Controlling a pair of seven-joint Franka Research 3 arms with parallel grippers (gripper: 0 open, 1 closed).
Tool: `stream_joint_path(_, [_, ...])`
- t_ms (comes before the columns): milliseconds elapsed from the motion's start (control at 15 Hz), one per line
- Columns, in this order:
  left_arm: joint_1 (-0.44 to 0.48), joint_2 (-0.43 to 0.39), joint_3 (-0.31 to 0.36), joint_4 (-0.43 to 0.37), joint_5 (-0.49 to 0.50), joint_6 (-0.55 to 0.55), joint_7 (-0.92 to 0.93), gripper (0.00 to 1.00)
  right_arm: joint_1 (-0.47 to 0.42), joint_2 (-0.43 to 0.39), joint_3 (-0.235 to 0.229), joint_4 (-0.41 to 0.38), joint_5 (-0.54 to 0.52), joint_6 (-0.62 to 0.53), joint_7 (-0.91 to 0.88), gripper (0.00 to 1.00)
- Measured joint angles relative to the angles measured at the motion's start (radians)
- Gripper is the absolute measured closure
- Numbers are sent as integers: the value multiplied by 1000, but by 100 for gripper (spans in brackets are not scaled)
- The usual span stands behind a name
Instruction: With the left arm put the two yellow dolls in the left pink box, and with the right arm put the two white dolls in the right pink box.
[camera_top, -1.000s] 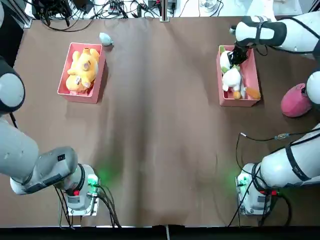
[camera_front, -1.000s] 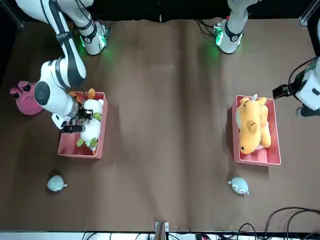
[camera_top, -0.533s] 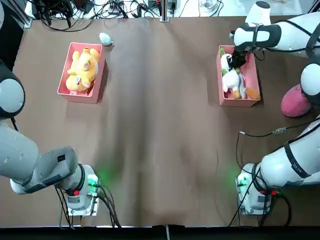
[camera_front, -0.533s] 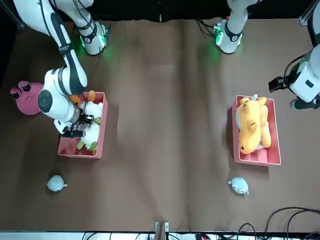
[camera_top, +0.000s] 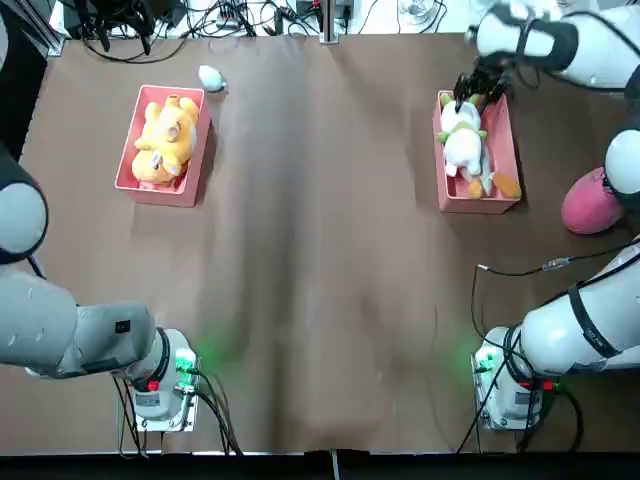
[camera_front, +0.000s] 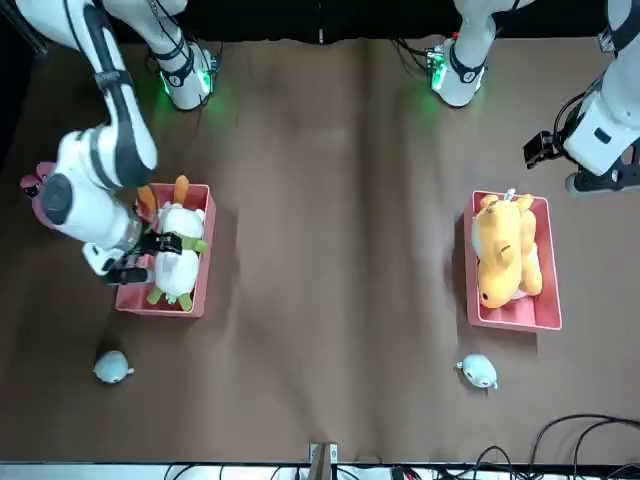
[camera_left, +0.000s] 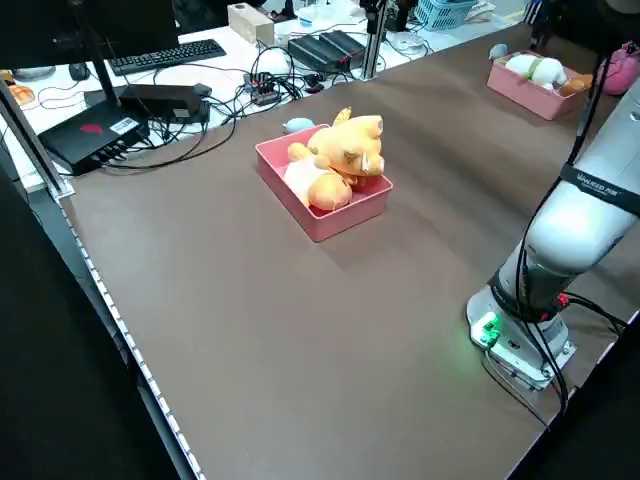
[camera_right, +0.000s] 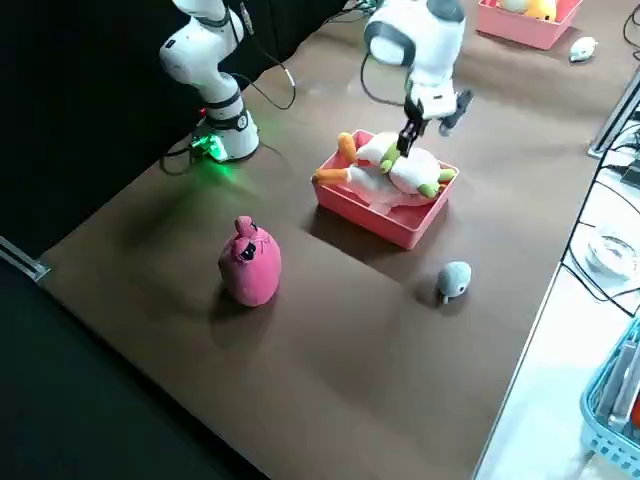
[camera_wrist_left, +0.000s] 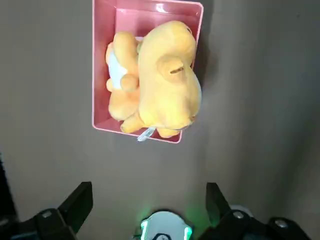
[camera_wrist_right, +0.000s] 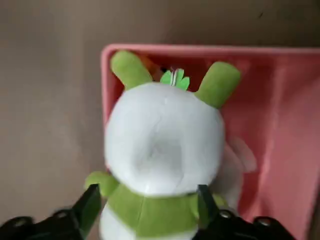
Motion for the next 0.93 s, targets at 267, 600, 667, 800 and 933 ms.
stream_joint_path(267, [-102,-93,155,-116,-44,79,1,0,-16,-40,-8,223,-40,-249,-2,0])
stream_joint_path(600, [-205,-152,263,-146,-122,86,-11,0,-21,-94,-4,474,-132,-478,-9,0])
stream_joint_path(667, [-206,-156,271,-153,-129,86,-10,0,-22,-99,-5,508,-137,-518,-10,0])
stream_joint_path(800, [-206,-160,274,-166,-131,86,-9,0,-23,-114,-7,558,-141,-606,-30,0])
stream_joint_path(933, [-206,-160,273,-170,-131,90,-9,0,-32,-156,-11,574,-141,-668,-52,0])
